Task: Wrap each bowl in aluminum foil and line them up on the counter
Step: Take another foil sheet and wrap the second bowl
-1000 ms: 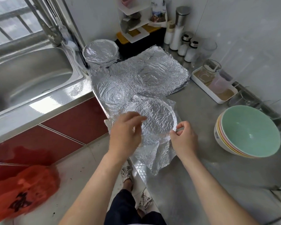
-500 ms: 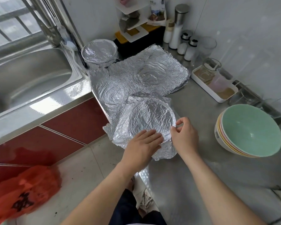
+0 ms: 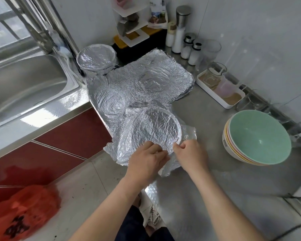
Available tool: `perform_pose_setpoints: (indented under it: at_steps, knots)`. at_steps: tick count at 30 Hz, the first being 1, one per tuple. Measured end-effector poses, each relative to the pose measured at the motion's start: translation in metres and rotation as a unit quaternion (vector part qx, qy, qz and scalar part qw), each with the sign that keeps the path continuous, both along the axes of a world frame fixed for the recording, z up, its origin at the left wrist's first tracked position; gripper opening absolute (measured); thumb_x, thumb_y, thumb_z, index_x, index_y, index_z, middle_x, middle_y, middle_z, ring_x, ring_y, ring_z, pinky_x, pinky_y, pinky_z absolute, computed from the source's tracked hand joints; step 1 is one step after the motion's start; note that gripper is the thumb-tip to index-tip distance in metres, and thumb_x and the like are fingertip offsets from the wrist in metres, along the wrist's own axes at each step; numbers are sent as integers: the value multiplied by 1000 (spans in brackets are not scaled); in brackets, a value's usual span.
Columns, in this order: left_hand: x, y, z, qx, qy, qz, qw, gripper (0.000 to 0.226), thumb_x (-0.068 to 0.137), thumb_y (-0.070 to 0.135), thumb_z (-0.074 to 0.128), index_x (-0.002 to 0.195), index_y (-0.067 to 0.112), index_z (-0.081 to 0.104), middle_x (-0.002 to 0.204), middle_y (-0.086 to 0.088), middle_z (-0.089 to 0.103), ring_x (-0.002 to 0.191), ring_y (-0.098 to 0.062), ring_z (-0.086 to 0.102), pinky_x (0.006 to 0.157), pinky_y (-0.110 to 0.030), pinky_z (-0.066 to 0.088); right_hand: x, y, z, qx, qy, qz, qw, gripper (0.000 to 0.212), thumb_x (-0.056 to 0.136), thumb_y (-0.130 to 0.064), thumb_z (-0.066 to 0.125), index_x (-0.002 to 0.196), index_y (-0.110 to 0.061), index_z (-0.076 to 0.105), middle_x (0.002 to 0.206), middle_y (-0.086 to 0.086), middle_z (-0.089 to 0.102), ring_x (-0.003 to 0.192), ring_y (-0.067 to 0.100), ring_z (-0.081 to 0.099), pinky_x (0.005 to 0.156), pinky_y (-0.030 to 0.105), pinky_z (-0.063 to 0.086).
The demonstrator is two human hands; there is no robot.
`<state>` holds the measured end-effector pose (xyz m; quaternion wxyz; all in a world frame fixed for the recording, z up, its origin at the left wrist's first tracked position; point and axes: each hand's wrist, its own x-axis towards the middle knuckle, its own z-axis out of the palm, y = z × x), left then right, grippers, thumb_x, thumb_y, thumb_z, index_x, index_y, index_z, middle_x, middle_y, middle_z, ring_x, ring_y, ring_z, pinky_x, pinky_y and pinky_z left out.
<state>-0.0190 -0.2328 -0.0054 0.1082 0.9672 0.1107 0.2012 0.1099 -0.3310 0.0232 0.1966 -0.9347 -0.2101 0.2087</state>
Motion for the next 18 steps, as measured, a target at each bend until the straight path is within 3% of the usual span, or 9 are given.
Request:
perform_pose_setpoints:
  at_steps: [6, 9, 14, 18]
  knots:
    - [5, -8, -5, 20, 12, 7, 1000, 20, 91, 26, 61, 75, 18, 70, 72, 4, 58, 65, -17, 51, 55, -30, 46, 8, 9, 0, -11, -17, 21, 1000, 41, 83, -28, 54, 50, -11, 35, 49, 2, 36, 54, 30, 37, 45, 32, 25]
    - [16, -17, -3, 11, 4, 35, 999, 21, 88, 20, 63, 67, 18, 63, 67, 3, 54, 61, -17, 48, 53, -31, 43, 15, 13, 0, -26, -41, 47, 998, 37, 84, -27, 52, 55, -13, 35, 56, 3, 41, 62, 33, 40, 54, 32, 29]
    - [25, -28, 12, -94, 6, 71, 993, 27, 90, 32, 49, 84, 18, 72, 78, 4, 63, 71, -18, 53, 59, -30, 46, 32, 10, 4, -2, -68, 55, 996, 35, 90, -32, 49, 61, -13, 46, 65, 6, 56, 66, 32, 46, 57, 34, 33]
    - [8, -15, 19, -130, -1, 72, 989, 22, 88, 33, 58, 90, 21, 75, 83, 7, 66, 77, -17, 53, 59, -27, 45, 29, 1, 9, -17, -77, 64, 995, 44, 93, -46, 44, 60, -17, 45, 69, 6, 60, 67, 30, 51, 58, 32, 35]
